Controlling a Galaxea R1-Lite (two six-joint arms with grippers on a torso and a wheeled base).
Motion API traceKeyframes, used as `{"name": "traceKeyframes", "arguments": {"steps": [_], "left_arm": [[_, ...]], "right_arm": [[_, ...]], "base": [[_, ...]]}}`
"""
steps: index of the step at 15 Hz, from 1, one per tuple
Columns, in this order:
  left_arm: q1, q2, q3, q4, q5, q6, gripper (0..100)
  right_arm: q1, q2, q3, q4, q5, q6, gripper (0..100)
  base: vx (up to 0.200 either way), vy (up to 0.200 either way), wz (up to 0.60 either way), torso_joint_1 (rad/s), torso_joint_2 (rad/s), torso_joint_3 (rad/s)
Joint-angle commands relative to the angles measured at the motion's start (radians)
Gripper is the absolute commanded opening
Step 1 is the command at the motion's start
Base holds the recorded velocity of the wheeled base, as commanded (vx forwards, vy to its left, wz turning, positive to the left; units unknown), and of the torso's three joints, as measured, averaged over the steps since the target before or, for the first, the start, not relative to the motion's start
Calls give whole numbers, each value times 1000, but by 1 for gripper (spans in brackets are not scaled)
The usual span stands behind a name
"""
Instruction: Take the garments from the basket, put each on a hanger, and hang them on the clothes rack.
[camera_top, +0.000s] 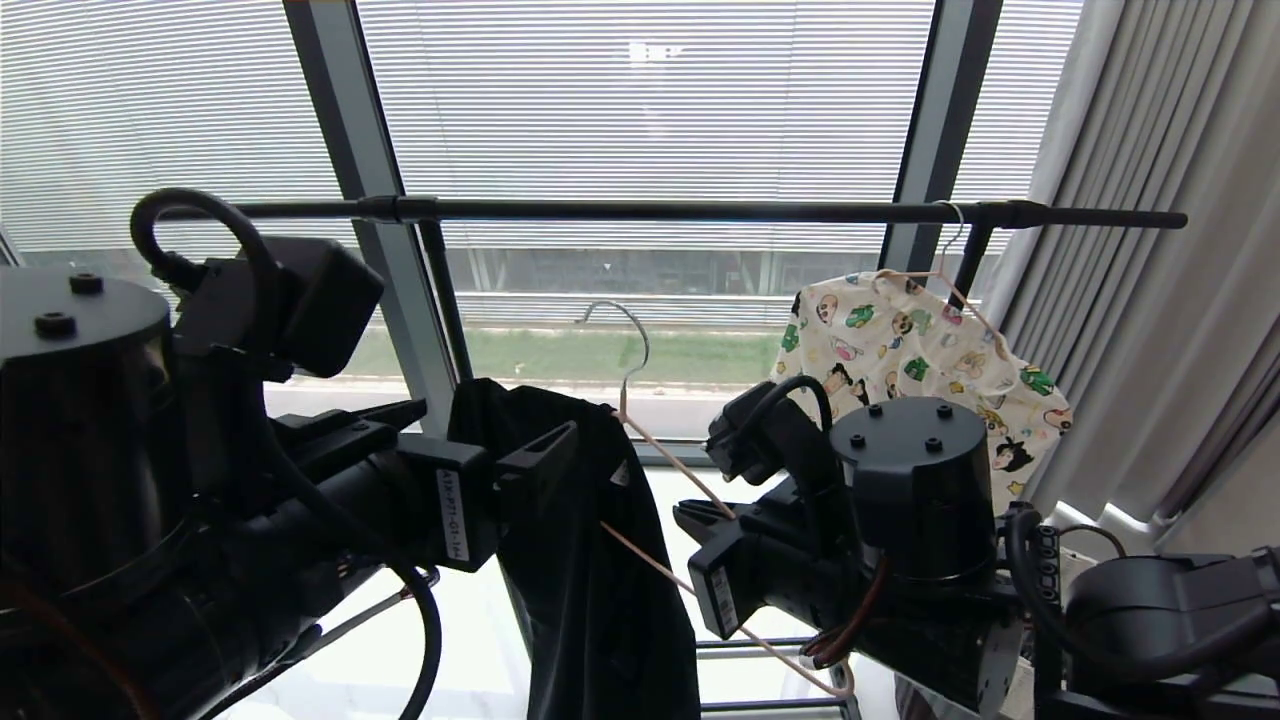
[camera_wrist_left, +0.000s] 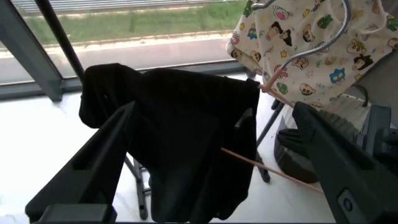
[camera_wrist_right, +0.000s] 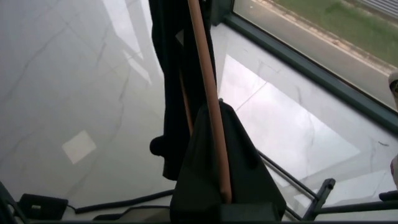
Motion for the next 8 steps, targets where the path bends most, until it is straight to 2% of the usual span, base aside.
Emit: {"name": "traceKeyframes", "arguments": {"steps": [1,3,5,6,8], "left_arm": [[62,-118,108,0,-45,88,100],[105,-195,184,0,-248,166,100],[125,-216,221,-2,-426,240,100],[125,-215,227,-2,-458,260,100],[125,-193,250,-3,-584,350,100]], "right_arm": [[-28,-49,41,0,11,-29,0],[-45,-116,113,0,82,-65,0],[-59,-196,207,0,162,-136,0],[-59,-216,230,0,180,-153,0],[-59,-291,316,3,246,-219,0]], "base": [[0,0,0,0,0,0],[0,0,0,0,0,0],[0,0,0,0,0,0],[0,0,0,0,0,0],[0,0,0,0,0,0]]}}
